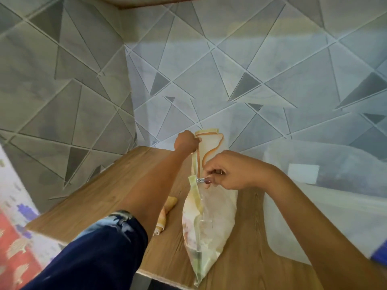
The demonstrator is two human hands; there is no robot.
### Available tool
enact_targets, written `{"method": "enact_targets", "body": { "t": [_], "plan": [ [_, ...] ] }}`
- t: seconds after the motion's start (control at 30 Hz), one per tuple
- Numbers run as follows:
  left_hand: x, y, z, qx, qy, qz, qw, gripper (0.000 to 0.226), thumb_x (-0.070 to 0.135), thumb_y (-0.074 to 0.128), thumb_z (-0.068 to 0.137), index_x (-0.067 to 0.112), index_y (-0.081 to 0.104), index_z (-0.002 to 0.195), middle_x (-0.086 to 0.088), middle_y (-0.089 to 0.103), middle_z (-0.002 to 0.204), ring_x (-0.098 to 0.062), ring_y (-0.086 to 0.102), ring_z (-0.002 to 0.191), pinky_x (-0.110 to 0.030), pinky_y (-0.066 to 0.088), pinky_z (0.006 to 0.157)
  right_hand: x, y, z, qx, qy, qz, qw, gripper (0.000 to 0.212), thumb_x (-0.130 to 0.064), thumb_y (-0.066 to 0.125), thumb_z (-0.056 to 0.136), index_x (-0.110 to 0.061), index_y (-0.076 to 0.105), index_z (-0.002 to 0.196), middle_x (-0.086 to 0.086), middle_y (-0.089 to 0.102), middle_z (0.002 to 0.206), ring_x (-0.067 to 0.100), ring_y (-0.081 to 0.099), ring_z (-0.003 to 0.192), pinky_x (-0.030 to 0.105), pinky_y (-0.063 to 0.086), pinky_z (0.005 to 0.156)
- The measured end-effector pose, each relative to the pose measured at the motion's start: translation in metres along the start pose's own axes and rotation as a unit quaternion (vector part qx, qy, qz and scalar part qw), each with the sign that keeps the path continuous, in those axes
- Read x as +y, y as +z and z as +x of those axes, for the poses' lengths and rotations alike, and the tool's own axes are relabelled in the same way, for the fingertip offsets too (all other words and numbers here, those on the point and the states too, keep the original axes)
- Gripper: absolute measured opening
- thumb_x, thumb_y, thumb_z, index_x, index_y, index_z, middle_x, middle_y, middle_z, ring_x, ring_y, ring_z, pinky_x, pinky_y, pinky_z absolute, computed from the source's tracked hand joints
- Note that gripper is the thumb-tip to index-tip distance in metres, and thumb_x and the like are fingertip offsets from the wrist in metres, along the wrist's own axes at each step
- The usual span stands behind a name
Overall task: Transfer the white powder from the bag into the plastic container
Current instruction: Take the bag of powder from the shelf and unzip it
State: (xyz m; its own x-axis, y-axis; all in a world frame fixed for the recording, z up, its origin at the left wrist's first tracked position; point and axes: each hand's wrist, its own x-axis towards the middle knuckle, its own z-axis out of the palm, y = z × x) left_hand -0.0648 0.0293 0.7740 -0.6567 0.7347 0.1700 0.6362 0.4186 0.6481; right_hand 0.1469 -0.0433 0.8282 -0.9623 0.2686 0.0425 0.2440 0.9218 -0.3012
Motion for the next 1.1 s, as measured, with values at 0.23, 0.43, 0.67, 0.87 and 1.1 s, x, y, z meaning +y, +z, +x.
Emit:
{"method": "enact_targets", "body": {
  "t": [0.23,0.43,0.67,0.87,1.1],
  "plan": [
    [0.022,-0.045,-0.046,-0.278,0.001,0.109,0.954,0.053,0.052,0.046,0.091,0.009,0.051,0.06,0.005,0.053,0.029,-0.003,0.04,0.02,-0.011,0.031,0.032,0.005,0.0,0.005,0.006,0.079,0.176,0.981,0.023,-0.025,0.057,0.09,-0.024,0.063,0.067,-0.012,0.058,0.065,0.0,0.051,0.06,0.01,0.04,0.056],
    [0.001,-0.084,-0.089,-0.336,0.06,0.029,0.939,0.048,0.059,0.048,0.085,0.014,0.063,0.079,0.001,0.066,0.067,-0.008,0.061,0.052,-0.017,0.047,0.055,0.065,0.011,0.039,0.229,0.233,0.231,0.916,0.022,-0.024,0.057,0.089,-0.006,0.07,0.09,0.005,0.066,0.082,0.018,0.061,0.08,0.028,0.048,0.074],
    [-0.022,-0.081,-0.148,-0.335,0.133,-0.004,0.933,0.077,0.07,0.062,0.068,0.029,0.043,0.13,0.002,0.06,0.122,-0.015,0.065,0.099,-0.034,0.056,0.087,0.118,0.033,0.084,0.231,0.358,0.201,0.882,0.046,-0.034,0.047,0.091,0.004,0.055,0.116,0.023,0.057,0.126,0.035,0.053,0.117,0.037,0.042,0.096],
    [-0.015,-0.056,-0.156,-0.092,0.14,0.052,0.984,0.037,0.041,0.06,0.086,0.005,0.066,0.083,-0.005,0.063,0.076,-0.02,0.056,0.072,-0.031,0.042,0.065,0.142,0.03,0.114,0.22,0.363,0.283,0.86,0.069,-0.043,0.044,0.093,0.001,0.027,0.142,0.019,0.034,0.148,0.033,0.036,0.135,0.039,0.034,0.11],
    [0.0,-0.057,-0.154,-0.075,0.071,0.066,0.992,0.026,0.027,0.062,0.086,0.015,0.057,0.063,-0.009,0.066,0.075,-0.026,0.065,0.078,-0.042,0.05,0.077,0.166,0.022,0.152,0.216,0.346,0.266,0.874,0.067,-0.048,0.055,0.086,0.001,0.046,0.13,0.019,0.051,0.134,0.035,0.05,0.123,0.039,0.042,0.098]
  ]
}}
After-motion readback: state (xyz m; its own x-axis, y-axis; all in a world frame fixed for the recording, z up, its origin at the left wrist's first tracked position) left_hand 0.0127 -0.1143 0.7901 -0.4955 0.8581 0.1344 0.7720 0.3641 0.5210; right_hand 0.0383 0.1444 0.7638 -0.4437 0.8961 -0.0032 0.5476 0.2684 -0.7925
